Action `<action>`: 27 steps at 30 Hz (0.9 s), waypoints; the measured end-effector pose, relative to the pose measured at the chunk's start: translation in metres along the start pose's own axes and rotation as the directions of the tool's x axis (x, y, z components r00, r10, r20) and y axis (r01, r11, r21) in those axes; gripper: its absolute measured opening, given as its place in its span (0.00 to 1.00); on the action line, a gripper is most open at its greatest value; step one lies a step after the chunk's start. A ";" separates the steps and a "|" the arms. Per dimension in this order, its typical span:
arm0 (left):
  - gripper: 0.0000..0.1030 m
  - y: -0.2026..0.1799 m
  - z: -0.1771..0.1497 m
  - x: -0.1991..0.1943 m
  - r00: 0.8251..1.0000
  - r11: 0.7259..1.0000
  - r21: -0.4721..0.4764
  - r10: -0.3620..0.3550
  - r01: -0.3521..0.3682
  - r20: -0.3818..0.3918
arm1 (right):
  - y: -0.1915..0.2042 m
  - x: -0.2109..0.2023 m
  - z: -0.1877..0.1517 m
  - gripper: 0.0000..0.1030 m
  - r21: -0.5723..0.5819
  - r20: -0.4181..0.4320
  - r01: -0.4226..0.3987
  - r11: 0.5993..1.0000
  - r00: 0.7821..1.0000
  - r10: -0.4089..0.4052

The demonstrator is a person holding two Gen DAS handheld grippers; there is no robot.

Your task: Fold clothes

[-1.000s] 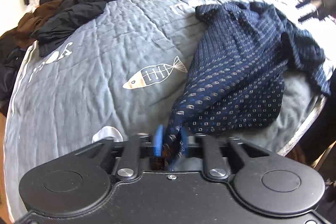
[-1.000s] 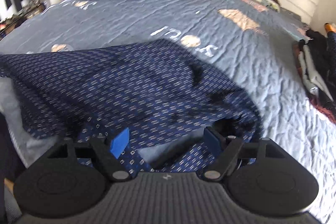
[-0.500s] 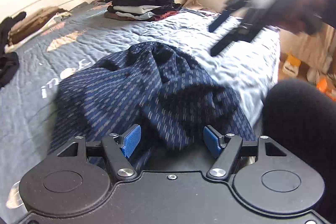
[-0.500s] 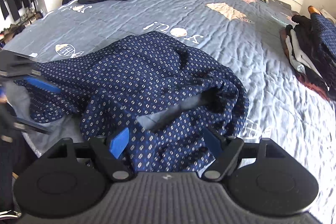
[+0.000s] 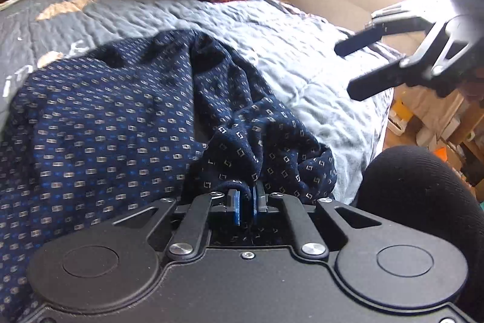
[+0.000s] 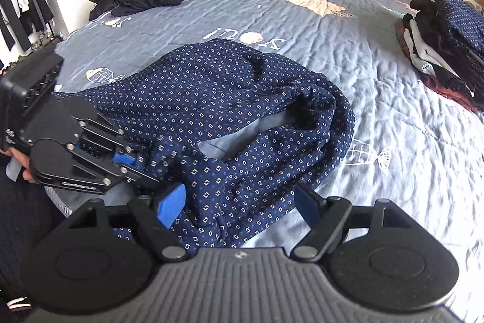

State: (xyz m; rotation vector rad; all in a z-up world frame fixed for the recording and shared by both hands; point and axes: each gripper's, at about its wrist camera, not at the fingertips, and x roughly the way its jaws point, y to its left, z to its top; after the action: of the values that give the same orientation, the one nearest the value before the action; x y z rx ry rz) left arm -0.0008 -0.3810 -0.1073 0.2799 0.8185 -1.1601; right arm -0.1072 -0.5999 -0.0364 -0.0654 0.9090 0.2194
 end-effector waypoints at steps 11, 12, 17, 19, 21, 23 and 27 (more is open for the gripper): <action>0.07 0.077 0.025 -0.210 0.920 0.971 -0.201 0.193 -0.129 0.341 | 0.001 0.002 -0.002 0.76 0.016 0.012 -0.012 1.000 1.000 0.012; 0.07 0.082 0.024 -0.227 0.908 0.965 -0.213 0.223 -0.154 0.354 | 0.003 0.003 -0.002 0.76 0.012 0.012 -0.017 1.000 1.000 0.017; 0.07 0.108 0.026 -0.292 0.842 0.921 -0.293 0.362 -0.257 0.401 | 0.014 0.011 0.001 0.76 -0.003 0.008 -0.038 0.999 0.999 0.038; 0.03 0.119 0.031 -0.318 0.795 0.888 -0.330 0.441 -0.320 0.416 | 0.018 0.016 0.003 0.76 -0.007 0.001 -0.040 0.999 0.999 0.040; 0.02 0.134 0.040 -0.343 0.750 0.852 -0.369 0.509 -0.370 0.423 | 0.023 0.024 0.005 0.76 -0.012 -0.009 -0.042 0.999 0.999 0.042; 0.02 0.147 0.048 -0.363 0.719 0.819 -0.379 0.566 -0.431 0.404 | 0.028 0.034 0.007 0.76 -0.020 -0.026 -0.045 0.999 0.999 0.044; 0.02 0.155 0.057 -0.363 0.718 0.787 -0.349 0.611 -0.508 0.334 | 0.035 0.054 0.010 0.76 -0.034 -0.048 -0.044 0.998 0.998 0.043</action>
State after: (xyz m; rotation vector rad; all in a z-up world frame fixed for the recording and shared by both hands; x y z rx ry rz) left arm 0.1052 -0.0982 0.1525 0.0557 0.4116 -0.4973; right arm -0.0752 -0.5552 -0.0716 -0.0840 0.9545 0.2754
